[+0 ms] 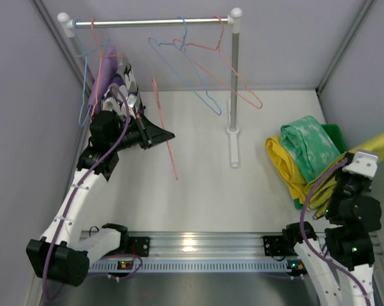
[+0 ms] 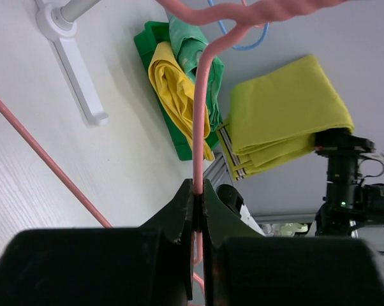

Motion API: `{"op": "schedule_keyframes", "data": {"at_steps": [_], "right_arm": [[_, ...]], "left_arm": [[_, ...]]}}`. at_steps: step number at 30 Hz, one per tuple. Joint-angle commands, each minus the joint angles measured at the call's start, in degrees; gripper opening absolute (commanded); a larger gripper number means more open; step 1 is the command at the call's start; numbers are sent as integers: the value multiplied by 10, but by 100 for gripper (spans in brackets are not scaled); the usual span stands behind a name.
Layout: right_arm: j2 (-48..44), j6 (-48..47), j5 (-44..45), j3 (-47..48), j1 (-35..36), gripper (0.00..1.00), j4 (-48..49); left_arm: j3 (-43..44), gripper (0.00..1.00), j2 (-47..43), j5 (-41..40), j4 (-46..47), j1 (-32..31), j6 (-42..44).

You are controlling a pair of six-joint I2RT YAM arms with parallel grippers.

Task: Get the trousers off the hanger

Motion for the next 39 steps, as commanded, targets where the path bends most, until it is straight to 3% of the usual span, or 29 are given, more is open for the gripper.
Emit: {"op": "schedule_keyframes", "data": {"at_steps": [1,4,8,14,17,18,20,21,24,26,31,39], "right_arm": [[-4,-61,7,-55,-7,0,50],[47,-99,8,-138,-8,0,149],[209,-107,-41,-219,-14,0,271],[459,-13,-158,-129,-69,0,332],[507,15,-246,-54,-105,20,269],[505,32,-305,-38,-127,41,248],[487,44,-348,-9,-154,61,215],[473,49,-368,-7,-161,76,198],[416,34,-394,-3,-169,92,138],[370,19,-429,4,-169,99,97],[279,-29,-491,40,-169,99,-40],[237,-13,-563,120,-169,99,-141]], "left_arm": [[7,0,8,3,58,-3,-11],[8,0,10,1,62,-4,-13],[16,0,13,1,60,-5,-10],[32,0,18,5,46,-6,6],[37,0,19,8,42,-7,19],[39,0,17,17,41,-8,24],[43,0,15,26,41,-11,46],[43,0,13,45,41,-14,57],[51,0,13,60,15,-20,91],[52,0,7,60,8,-21,105],[94,0,3,78,-30,-23,159],[191,0,50,38,-60,-23,155]]}}
